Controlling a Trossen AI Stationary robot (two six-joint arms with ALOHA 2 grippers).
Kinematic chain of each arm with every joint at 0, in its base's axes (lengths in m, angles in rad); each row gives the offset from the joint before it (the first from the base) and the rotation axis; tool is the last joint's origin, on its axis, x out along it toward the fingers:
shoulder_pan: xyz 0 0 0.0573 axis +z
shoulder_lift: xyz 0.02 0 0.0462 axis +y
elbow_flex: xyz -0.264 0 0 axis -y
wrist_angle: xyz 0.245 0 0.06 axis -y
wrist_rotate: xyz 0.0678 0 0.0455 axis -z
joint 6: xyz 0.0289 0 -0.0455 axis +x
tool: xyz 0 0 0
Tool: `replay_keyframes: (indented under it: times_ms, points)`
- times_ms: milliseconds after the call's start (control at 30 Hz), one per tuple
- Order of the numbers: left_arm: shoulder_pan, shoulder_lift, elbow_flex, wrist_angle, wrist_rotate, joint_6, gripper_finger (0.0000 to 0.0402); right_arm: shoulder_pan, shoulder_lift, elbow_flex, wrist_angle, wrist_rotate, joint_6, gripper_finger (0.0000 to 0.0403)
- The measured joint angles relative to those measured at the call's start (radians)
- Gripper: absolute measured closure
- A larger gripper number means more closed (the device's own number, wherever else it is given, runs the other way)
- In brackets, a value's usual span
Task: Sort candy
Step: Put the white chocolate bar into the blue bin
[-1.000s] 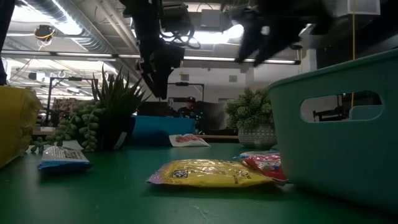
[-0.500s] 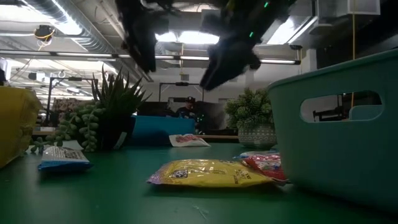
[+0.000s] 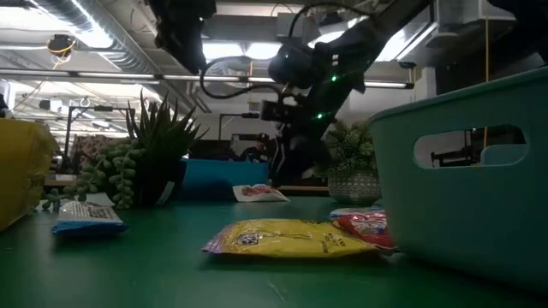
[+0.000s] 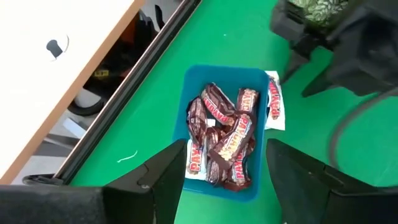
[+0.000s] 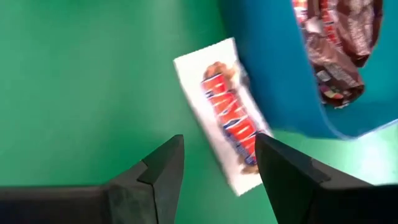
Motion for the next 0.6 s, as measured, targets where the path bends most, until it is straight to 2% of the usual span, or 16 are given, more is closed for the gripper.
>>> replay_keyframes:
  times_ms: [600]
  points:
    - [-0.002,0.002,0.000,0.005,0.001,0.026,0.0195,-0.027,0.079,0.002,0.100,0.001,-0.055,0.0205]
